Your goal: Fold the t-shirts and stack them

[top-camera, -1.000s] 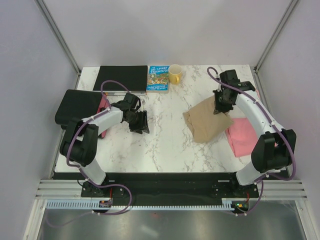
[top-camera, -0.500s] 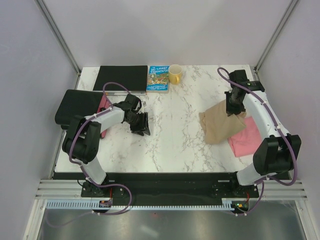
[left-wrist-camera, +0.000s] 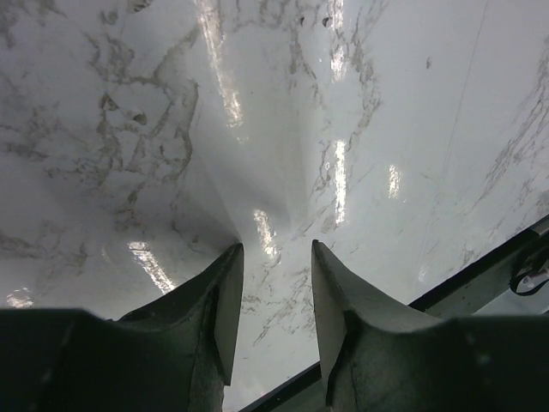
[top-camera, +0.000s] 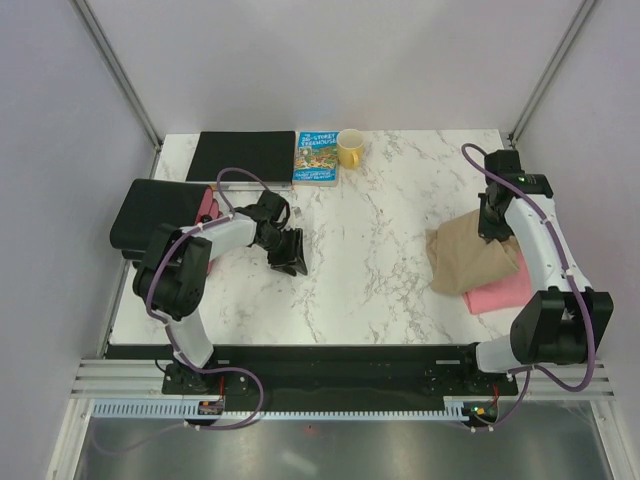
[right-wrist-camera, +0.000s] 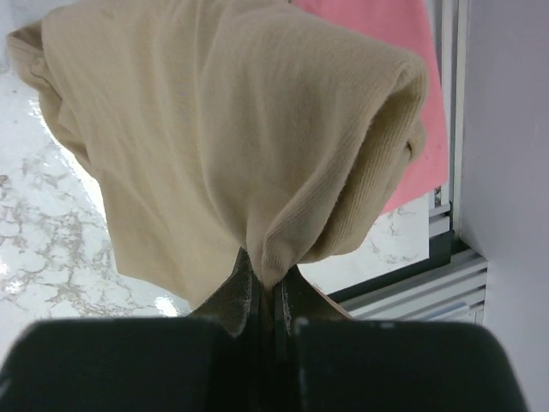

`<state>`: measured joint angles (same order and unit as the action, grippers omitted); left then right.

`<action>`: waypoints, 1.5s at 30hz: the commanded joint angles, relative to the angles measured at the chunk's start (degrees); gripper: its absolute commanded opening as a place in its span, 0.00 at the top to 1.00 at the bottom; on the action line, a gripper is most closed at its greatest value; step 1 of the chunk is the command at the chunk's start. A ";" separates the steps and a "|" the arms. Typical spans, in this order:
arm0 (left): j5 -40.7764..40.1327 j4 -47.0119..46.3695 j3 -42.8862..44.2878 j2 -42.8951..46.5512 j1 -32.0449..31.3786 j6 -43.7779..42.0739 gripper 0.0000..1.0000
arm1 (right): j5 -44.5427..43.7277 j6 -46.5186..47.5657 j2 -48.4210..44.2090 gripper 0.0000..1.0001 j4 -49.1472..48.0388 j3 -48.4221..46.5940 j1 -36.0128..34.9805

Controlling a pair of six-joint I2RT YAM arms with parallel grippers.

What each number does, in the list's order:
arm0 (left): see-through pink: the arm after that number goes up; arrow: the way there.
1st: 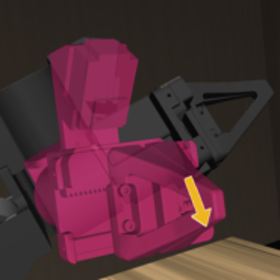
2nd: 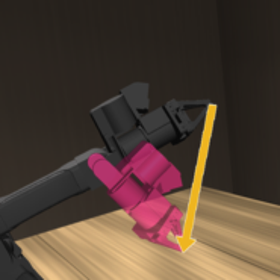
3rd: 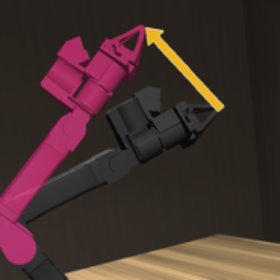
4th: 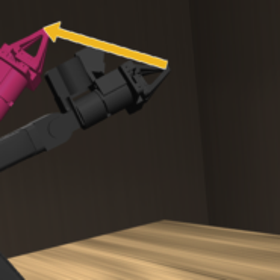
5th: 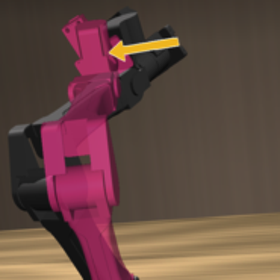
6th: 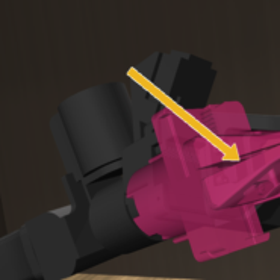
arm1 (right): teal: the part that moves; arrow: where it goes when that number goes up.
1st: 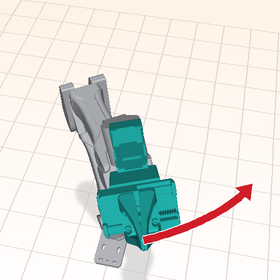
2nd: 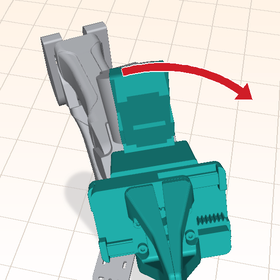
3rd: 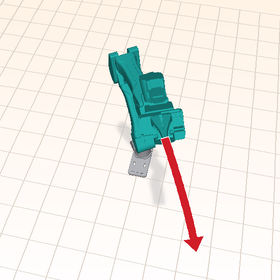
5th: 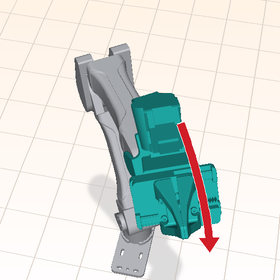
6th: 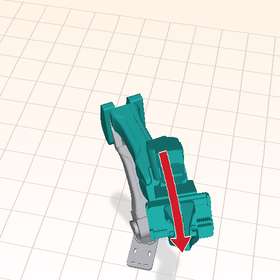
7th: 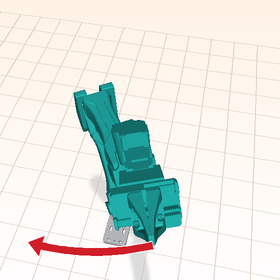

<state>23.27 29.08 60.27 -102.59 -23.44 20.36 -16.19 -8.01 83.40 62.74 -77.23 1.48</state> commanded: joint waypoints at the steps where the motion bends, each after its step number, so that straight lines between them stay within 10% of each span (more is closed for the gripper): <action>1: 1.78 -1.40 1.34 -1.65 -1.43 1.35 0.55 | -3.24 0.89 -3.50 1.00 -0.69 2.00 2.39; 27: 1.96 -1.92 -0.06 -2.09 -3.19 1.35 0.60 | -9.57 -1.40 9.23 1.00 -4.10 1.38 9.25; 34: 1.78 -2.01 -0.24 -1.74 -3.19 1.00 0.61 | -17.20 -6.48 14.95 0.47 -2.36 0.59 9.34; 45: 2.40 -1.92 0.55 -2.18 -3.19 0.91 0.61 | -21.86 -16.77 10.48 0.46 1.85 -1.51 15.93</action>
<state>25.67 28.18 60.40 -103.72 -26.24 21.15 -33.58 -18.46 97.95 61.80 -75.16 14.61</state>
